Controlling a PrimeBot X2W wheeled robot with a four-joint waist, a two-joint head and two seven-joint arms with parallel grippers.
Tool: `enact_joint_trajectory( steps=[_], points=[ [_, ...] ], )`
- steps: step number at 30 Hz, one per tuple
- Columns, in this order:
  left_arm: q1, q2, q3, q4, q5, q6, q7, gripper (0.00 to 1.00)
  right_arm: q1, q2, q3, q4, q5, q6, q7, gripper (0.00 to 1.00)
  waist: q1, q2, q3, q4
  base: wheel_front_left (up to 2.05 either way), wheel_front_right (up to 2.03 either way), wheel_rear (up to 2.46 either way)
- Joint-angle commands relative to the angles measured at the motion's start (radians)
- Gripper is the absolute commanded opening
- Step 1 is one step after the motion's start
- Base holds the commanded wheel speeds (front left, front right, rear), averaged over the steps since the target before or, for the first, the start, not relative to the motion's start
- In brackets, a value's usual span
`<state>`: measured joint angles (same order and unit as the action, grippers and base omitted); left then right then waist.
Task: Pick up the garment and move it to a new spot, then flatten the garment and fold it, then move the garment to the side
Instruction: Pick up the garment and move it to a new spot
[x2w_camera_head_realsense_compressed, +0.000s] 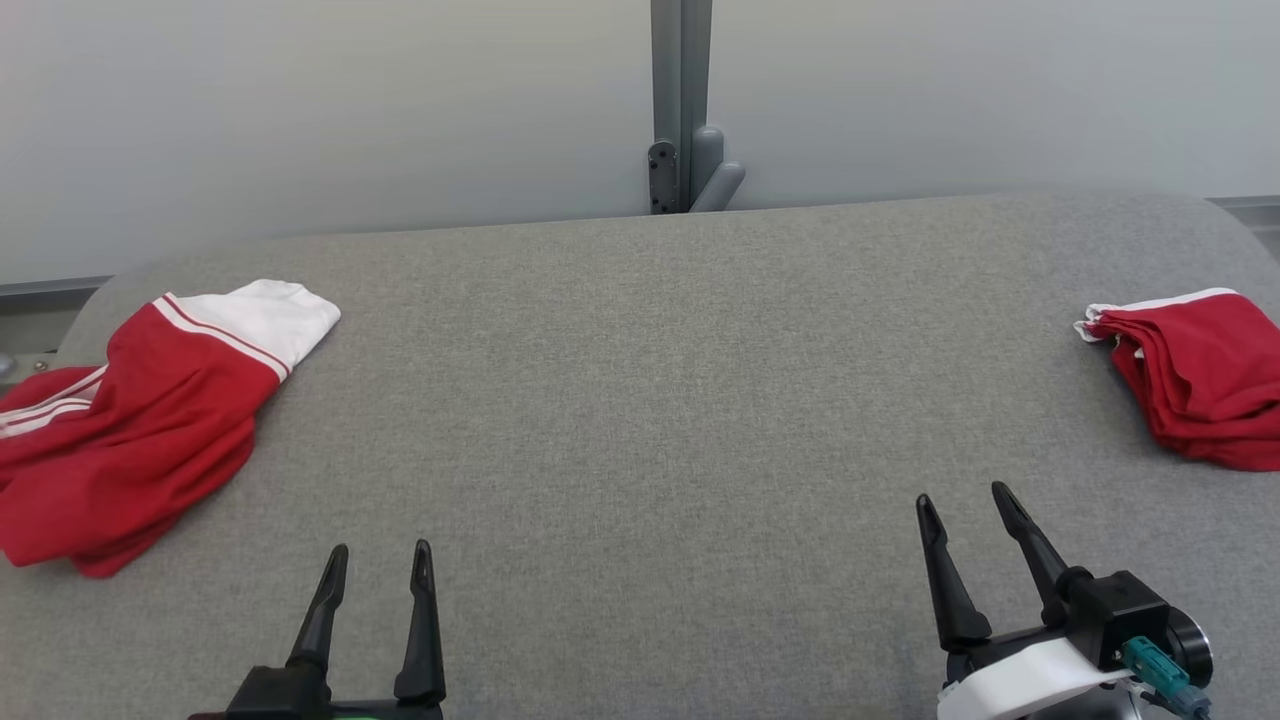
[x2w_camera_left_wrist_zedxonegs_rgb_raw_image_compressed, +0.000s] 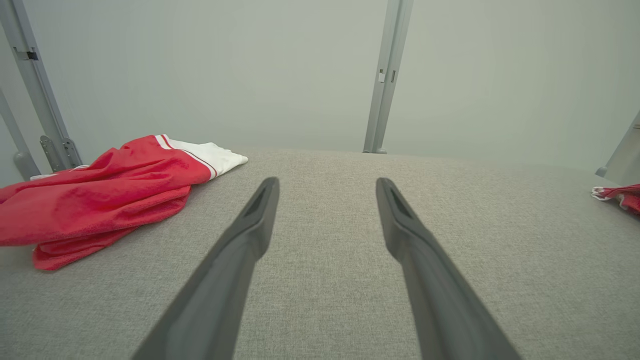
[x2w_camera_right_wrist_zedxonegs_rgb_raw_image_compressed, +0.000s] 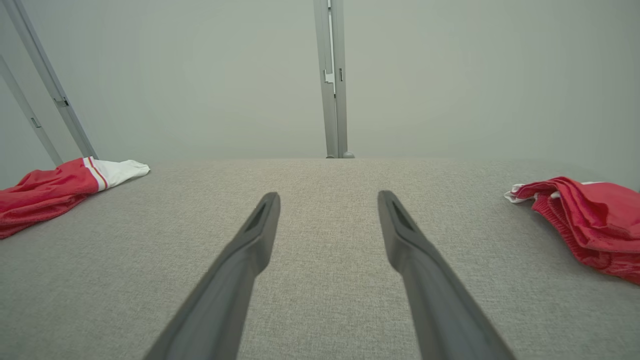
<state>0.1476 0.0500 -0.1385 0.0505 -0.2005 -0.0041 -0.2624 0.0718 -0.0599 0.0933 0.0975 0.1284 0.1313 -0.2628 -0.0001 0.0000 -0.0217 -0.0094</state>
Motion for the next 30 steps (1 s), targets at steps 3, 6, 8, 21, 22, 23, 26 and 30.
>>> enact_joint_trajectory(
  steps=[3, 6, 8, 21, 22, 23, 26, 30],
  points=[
    [0.01, 0.001, -0.002, 0.005, -0.009, 0.004, -0.003, 1.0, 0.007, -0.001, -0.005, -0.003, -0.007, -0.001, -0.003, 1.0, 0.0001, 0.0, 0.0, 0.016, 0.0, 0.0, 0.0],
    [0.002, 0.001, -0.004, 0.007, -0.008, 0.008, -0.003, 1.0, 0.01, 0.0, -0.002, -0.008, -0.004, -0.001, -0.003, 1.0, 0.0001, 0.0, 0.004, 0.041, 0.0, 0.0, 0.0],
    [-0.003, 0.001, -0.007, 0.002, -0.01, 0.008, -0.003, 1.0, 0.013, 0.0, 0.003, -0.01, -0.001, -0.001, -0.003, 1.0, 0.0001, 0.0, 0.007, 0.064, 0.0, 0.0, 0.0],
    [-0.006, 0.001, 0.003, -0.031, 0.008, 0.032, -0.002, 1.0, 0.01, -0.004, 0.044, -0.015, 0.011, -0.001, -0.003, 1.0, 0.0001, 0.0, 0.015, 0.272, 0.0, 0.0, 0.0],
    [-0.006, 0.001, 0.003, -0.031, 0.008, 0.032, -0.002, 1.0, 0.01, -0.004, 0.044, -0.015, 0.011, -0.001, -0.003, 1.0, 0.0001, 0.0, 0.015, 0.272, 0.0, 0.0, 0.0],
    [-0.005, 0.001, 0.003, -0.034, 0.008, 0.032, -0.003, 1.0, 0.009, -0.004, 0.045, -0.016, 0.014, -0.001, -0.003, 1.0, 0.0001, 0.0, 0.016, 0.288, 0.0, 0.0, 0.0],
    [-0.001, 0.001, 0.003, -0.038, -0.005, 0.039, -0.002, 1.0, 0.01, -0.004, 0.052, -0.016, 0.015, -0.001, -0.003, 1.0, 0.0001, 0.0, 0.018, 0.333, 0.0, 0.0, 0.0],
    [0.002, 0.001, 0.001, -0.04, -0.013, 0.045, -0.003, 1.0, 0.011, -0.003, 0.055, -0.016, 0.019, -0.001, -0.003, 1.0, 0.0001, 0.0, 0.023, 0.389, 0.0, 0.0, 0.0]
  ],
)
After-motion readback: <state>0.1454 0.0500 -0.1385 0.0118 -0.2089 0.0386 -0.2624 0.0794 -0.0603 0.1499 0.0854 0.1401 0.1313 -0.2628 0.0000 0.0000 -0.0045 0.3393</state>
